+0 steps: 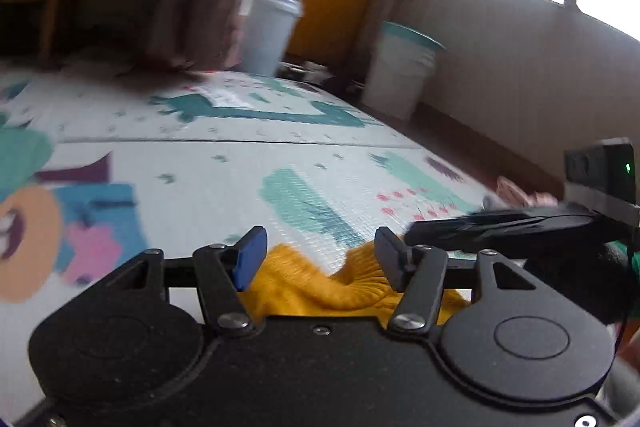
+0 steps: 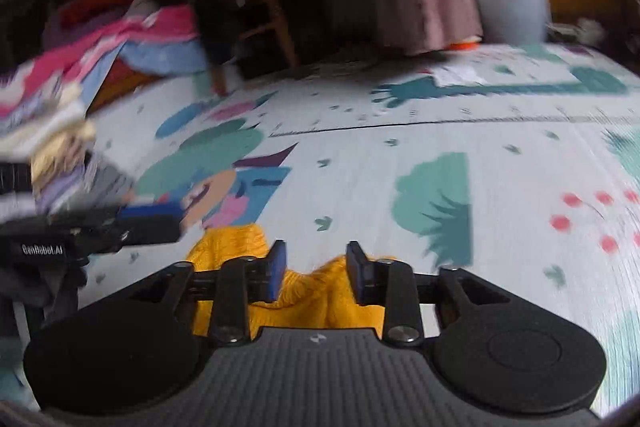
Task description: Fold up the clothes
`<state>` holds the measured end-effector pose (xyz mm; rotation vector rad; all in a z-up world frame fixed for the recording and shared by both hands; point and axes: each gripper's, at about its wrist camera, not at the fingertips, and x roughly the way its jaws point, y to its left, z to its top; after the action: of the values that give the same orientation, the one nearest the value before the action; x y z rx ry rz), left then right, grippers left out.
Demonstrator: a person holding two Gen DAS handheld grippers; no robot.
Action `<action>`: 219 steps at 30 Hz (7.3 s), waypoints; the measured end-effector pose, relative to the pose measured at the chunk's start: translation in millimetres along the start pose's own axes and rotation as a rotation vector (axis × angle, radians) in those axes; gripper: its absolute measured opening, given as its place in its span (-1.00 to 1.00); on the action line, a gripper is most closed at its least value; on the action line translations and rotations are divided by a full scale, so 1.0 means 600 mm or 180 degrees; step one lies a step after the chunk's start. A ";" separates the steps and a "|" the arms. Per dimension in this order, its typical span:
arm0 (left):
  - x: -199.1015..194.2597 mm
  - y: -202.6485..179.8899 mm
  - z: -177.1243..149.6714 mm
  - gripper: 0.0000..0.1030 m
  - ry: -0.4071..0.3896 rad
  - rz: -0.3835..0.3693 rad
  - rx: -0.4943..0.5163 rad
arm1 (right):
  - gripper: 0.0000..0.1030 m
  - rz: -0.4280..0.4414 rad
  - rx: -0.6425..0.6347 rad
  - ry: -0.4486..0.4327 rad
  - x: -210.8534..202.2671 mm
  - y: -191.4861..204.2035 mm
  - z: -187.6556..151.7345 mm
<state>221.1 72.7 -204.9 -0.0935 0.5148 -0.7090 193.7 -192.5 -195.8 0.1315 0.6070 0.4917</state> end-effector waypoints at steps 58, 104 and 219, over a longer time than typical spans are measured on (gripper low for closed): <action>-0.066 -0.089 -0.111 0.24 0.0433 -0.0305 0.1103 | -0.10 -0.0179 -0.0565 0.0195 -0.071 0.093 -0.136; -0.021 0.062 -0.149 -0.02 0.0263 0.0018 -0.2497 | 0.22 -0.0084 0.1909 0.0026 -0.021 -0.023 -0.164; -0.344 -0.359 0.213 0.99 0.1166 0.1828 -0.0557 | 0.99 -0.1188 0.0300 0.0744 -0.417 0.256 0.167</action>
<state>22.0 30.4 47.4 0.0242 0.9080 -0.1129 11.3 -175.4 54.8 0.0478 0.8633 0.1162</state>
